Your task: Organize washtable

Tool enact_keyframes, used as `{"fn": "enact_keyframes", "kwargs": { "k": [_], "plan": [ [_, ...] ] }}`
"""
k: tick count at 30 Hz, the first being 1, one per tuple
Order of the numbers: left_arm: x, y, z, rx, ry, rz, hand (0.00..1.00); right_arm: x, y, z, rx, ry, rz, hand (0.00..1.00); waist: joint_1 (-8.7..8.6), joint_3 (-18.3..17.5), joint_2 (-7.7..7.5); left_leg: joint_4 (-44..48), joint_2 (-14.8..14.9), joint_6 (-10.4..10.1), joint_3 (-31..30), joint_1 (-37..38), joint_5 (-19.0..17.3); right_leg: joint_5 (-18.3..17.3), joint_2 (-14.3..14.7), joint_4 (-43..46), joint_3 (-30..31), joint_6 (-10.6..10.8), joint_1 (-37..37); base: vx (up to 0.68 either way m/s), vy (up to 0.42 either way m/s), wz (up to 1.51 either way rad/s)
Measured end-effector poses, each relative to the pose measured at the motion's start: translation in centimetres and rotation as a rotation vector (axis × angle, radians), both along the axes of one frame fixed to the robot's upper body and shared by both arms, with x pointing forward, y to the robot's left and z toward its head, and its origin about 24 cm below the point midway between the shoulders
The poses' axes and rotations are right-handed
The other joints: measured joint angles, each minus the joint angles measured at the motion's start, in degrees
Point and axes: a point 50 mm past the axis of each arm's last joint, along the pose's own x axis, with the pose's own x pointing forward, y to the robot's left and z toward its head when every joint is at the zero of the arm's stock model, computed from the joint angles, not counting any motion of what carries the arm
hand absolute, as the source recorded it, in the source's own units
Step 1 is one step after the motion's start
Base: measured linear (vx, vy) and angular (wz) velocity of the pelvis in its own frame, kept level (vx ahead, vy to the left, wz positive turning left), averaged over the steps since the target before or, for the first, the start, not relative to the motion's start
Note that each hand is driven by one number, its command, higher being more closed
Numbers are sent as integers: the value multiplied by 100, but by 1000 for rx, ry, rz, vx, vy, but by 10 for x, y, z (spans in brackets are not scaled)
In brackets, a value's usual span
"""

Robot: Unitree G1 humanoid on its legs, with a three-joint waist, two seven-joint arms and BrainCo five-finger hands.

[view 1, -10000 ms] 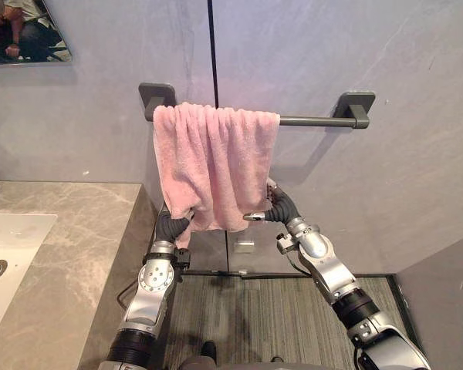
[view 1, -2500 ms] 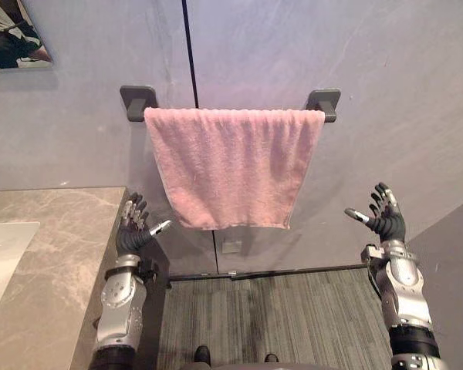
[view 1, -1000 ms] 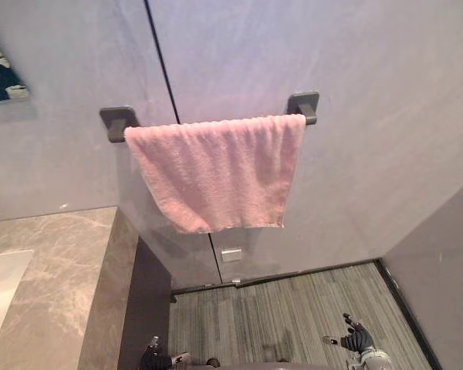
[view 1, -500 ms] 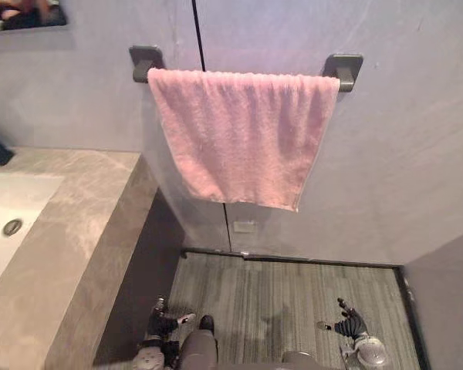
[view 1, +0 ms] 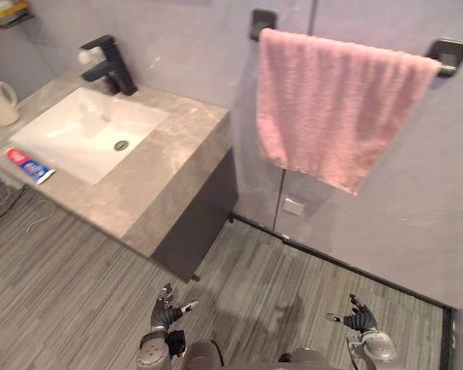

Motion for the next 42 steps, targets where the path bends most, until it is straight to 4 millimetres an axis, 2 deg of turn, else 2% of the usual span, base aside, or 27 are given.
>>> {"fn": "enact_keyframes", "kwargs": {
  "k": [2, 4, 8, 13, 14, 16, 17, 19, 20, 21, 22, 23, 24, 25, 26, 27, 30, 32, 34, 38, 40, 42],
  "plan": [
    [-8, 6, -4, 12, 35, 5, 0, 1, 0, -1, 5, 2, -7, 0, -15, -3, 9, -374, -116, 59, -10, 183, 186, 211, 9, -367, -9, 75, 179, -80, 126, 9],
    [-24, 9, -12, 12, 99, 21, 0, -2, -2, -2, 8, 12, -26, 0, -25, -36, 57, -811, -267, 144, -2, 458, 417, 448, 5, -716, 6, 150, 368, -110, 113, 1],
    [-39, 14, -20, 7, 164, 58, 0, -4, -3, -3, 10, 21, -37, 0, -36, -83, 117, -1232, -383, 239, -8, 609, 674, 628, 1, -877, 42, 194, 373, -134, 71, -2],
    [-48, 14, -25, 0, 207, 63, 0, -7, -2, -7, 11, 45, -33, 0, -37, -79, 80, -1438, -469, 260, -102, 640, 809, 738, 9, -989, -6, 204, 393, -92, 40, 8],
    [-48, 14, -25, 0, 205, 64, 0, -7, -1, -7, 12, 46, -27, 0, -35, -38, 7, -1313, -481, 264, -175, 506, 800, 705, -14, -979, -74, 213, 377, -100, 19, 36],
    [-42, 14, -23, 0, 184, 61, 0, -6, 2, -7, 15, 44, -20, 0, -29, -36, -19, -869, -486, 305, -349, 26, 704, 679, -103, -901, -277, 220, 214, -74, 29, 57],
    [-39, 13, -21, 0, 167, 60, 0, -3, 4, -7, 11, 41, -4, 0, -14, -41, 19, -613, -488, 319, -477, -270, 683, 658, -114, -795, -432, 234, 81, -3, 22, 74],
    [-37, 15, -19, -2, 156, 72, 0, -1, 7, -7, 16, 40, 2, 0, 30, -20, 4, -578, -493, 307, -627, -548, 850, 679, -165, -645, -679, 184, -76, -26, 4, 81],
    [-37, 15, -19, -4, 154, 74, 0, 0, 7, -7, 15, 41, -5, 0, 78, -3, -47, -825, -591, 184, -686, -593, 1234, 701, -296, -634, -896, 142, -88, -59, 12, 89],
    [-32, 15, -17, -7, 138, 74, 0, 0, 4, -7, 10, 40, -26, 0, 71, 57, -183, -908, -603, 203, -388, -523, 1230, 756, -491, -680, -1176, 100, -82, -49, 5, 89],
    [-32, 15, -17, -9, 140, 78, 0, 2, 2, -6, 10, 34, -38, 0, 64, 74, -202, -577, -519, 396, -52, -528, 977, 763, -542, -663, -1274, 105, -67, 36, 11, 93],
    [-32, 15, -18, -12, 144, 79, 0, 5, -1, -4, -4, 23, -40, 0, 1, 88, -249, -33, -305, 527, 512, -449, 506, 780, -689, -609, -1541, 133, 67, 69, 40, 114],
    [-33, 15, -18, -15, 145, 82, 0, 8, -4, -2, -14, 14, -45, 0, -132, 91, -197, 19, -102, 385, 857, -271, 405, 825, -756, -629, -1824, 210, 261, 64, 79, 124],
    [-30, 15, -17, -16, 138, 81, 0, 7, -6, -1, -22, 16, -48, 0, -178, 85, -140, -73, -39, 325, 930, -170, 381, 849, -770, -633, -1950, 252, 328, 10, 143, 121],
    [-24, 14, -16, -17, 122, 76, 0, 6, -15, 1, -48, 17, -59, 0, -196, 84, -6, -548, -79, 198, 821, 26, 405, 920, -764, -673, -2123, 362, 407, -21, 155, 75],
    [-20, 16, -14, -10, 114, 72, 0, 7, -13, 1, -40, 15, -65, 0, -183, 82, -5, -762, -205, 220, 744, 138, 542, 981, -794, -747, -2166, 429, 458, -55, 199, 78],
    [-22, 25, -14, 22, 133, 54, 0, 6, 5, -6, 9, 23, -57, 0, -142, 73, -166, -1380, -620, 418, 413, 299, 878, 1149, -905, -1040, -2252, 562, 626, -78, 196, 57],
    [-30, 29, -17, 40, 164, 46, 0, 7, 14, -8, 26, 28, -31, 0, -113, 73, -174, -1586, -758, 498, 299, 372, 983, 1146, -964, -1048, -2200, 559, 635, -63, 117, 32],
    [-32, 32, -18, 45, 178, 52, 0, 8, 19, -9, 29, 33, -1, 0, -23, 80, -176, -1591, -801, 501, 268, 355, 986, 1151, -993, -1051, -2176, 569, 630, -49, 70, 13],
    [-45, 37, -20, 49, 210, 81, 0, 23, 32, -7, 51, 11, 64, 0, -12, 124, -226, -1587, -871, 550, 70, 227, 1019, 1142, -998, -1031, -2188, 589, 612, -39, 1, 21],
    [-45, 42, -19, 52, 204, 109, 0, 32, 35, -3, 52, -11, 80, 0, 11, 189, -301, -1388, -883, 558, -16, -23, 1018, 1167, -994, -1018, -2225, 623, 496, -34, -15, 27],
    [-46, 44, -18, 53, 199, 126, 0, 38, 34, 0, 45, -26, 84, 0, 149, 313, -387, -882, -865, 667, -161, -384, 820, 1187, -1024, -958, -2339, 648, 446, -18, -17, 32]
  ]
}}
